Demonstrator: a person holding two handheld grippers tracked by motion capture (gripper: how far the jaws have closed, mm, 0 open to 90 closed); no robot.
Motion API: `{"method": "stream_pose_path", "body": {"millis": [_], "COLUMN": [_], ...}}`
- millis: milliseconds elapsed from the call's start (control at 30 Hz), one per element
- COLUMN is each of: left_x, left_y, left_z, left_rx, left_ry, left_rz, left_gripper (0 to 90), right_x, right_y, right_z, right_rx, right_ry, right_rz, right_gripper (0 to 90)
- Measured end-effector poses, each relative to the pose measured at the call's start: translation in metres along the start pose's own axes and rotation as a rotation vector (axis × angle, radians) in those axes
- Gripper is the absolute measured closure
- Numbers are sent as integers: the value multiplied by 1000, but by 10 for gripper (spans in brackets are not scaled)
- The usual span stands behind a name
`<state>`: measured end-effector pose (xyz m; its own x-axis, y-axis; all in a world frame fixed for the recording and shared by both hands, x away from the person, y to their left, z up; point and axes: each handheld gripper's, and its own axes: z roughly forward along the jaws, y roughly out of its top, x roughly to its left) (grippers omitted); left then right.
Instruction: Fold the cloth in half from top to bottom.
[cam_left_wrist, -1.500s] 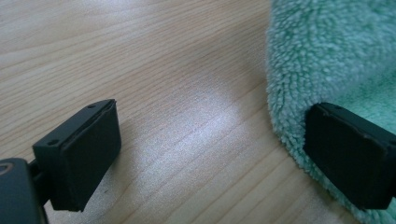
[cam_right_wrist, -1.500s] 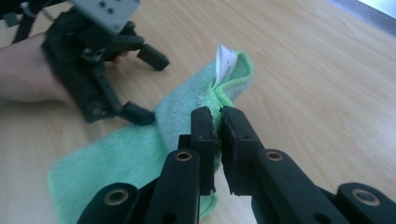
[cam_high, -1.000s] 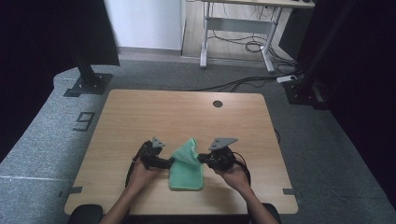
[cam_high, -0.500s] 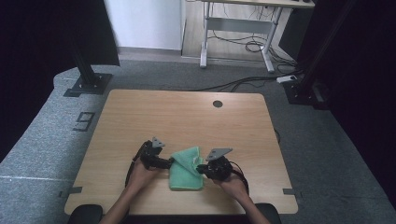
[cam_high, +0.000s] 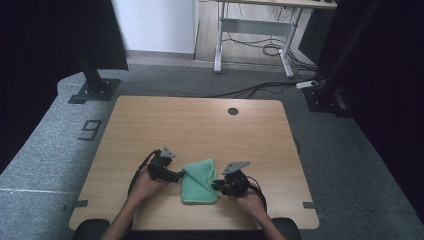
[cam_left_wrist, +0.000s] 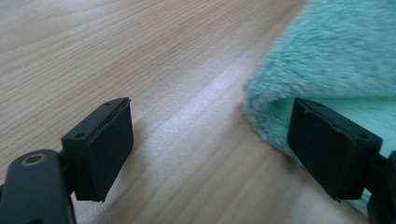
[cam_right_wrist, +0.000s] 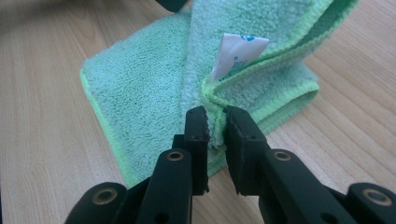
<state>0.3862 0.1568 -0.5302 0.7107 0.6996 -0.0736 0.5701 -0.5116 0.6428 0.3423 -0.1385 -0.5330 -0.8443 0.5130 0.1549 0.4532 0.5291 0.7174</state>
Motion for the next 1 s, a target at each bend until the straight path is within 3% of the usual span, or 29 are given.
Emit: {"method": "stream_pose_path", "body": {"millis": [233, 433, 533, 767, 933, 1000], "left_x": [-10, -24, -29, -44, -52, -53], "left_y": [19, 50, 67, 96, 106, 107], "left_z": [-12, -7, -3, 14, 30, 35], "left_rx": [-53, -56, -61, -30, 11, 36], "left_ry": [-49, -77, -108, -140, -167, -179], "left_rz": [16, 80, 92, 122, 134, 132], "left_gripper": [205, 270, 309, 359, 402, 470], "right_x": [-2, -2, -3, -5, -6, -6], "right_y": [-3, -5, -5, -6, -7, -7], "right_z": [2, 3, 3, 3, 3, 3], "right_rx": [1, -5, -8, -13, -16, -17], "right_ry": [2, -4, -6, -2, -1, 1], "right_rz": [33, 51, 53, 64, 69, 69], "right_gripper": [760, 746, 735, 712, 705, 703]}}
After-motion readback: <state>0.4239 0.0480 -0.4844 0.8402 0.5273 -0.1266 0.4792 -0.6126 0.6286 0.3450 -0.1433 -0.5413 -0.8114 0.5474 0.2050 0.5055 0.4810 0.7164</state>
